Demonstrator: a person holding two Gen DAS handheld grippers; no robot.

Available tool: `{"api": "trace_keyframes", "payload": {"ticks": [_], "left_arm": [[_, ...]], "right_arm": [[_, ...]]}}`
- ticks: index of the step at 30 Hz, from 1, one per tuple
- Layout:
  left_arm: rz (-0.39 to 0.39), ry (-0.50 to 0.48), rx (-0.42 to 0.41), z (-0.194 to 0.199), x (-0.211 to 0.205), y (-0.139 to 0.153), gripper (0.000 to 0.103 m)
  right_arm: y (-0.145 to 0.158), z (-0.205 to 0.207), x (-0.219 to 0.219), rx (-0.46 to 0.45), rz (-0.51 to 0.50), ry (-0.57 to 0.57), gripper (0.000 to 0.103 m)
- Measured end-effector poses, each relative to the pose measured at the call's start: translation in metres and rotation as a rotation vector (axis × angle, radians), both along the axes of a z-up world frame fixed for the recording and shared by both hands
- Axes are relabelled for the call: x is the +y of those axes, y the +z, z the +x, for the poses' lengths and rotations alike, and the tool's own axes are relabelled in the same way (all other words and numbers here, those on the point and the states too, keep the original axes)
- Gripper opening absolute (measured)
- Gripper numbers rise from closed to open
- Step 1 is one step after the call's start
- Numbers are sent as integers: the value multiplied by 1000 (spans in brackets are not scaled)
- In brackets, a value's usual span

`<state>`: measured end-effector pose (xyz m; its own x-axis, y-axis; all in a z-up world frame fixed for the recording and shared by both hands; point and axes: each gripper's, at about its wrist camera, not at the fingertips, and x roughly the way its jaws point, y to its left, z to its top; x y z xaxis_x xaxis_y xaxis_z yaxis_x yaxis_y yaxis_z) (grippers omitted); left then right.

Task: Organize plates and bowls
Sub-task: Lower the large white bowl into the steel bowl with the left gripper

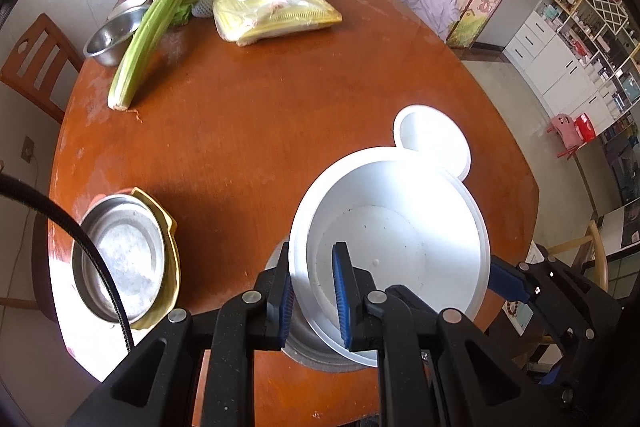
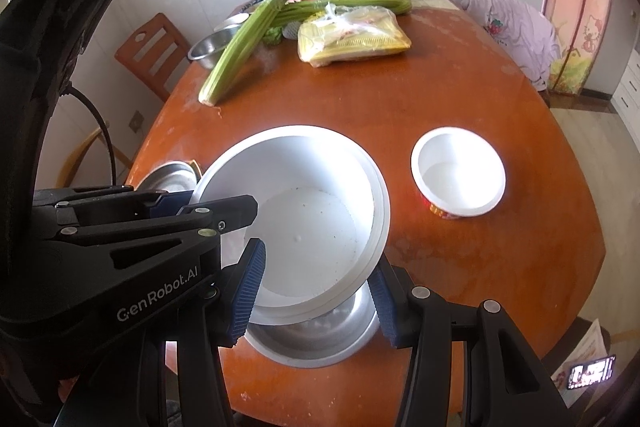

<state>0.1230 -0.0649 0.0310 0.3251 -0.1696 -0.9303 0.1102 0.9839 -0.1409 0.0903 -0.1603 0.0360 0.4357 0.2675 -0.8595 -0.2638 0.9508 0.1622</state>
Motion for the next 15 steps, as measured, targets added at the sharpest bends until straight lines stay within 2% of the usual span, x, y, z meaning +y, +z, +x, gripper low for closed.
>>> {"api": "trace_keyframes", "payload": {"ticks": [15], "left_arm": [[9,-2,54,-6,-4,-29,17]], "right_arm": [[-27,-4,-1,50,-18,20,54]]}}
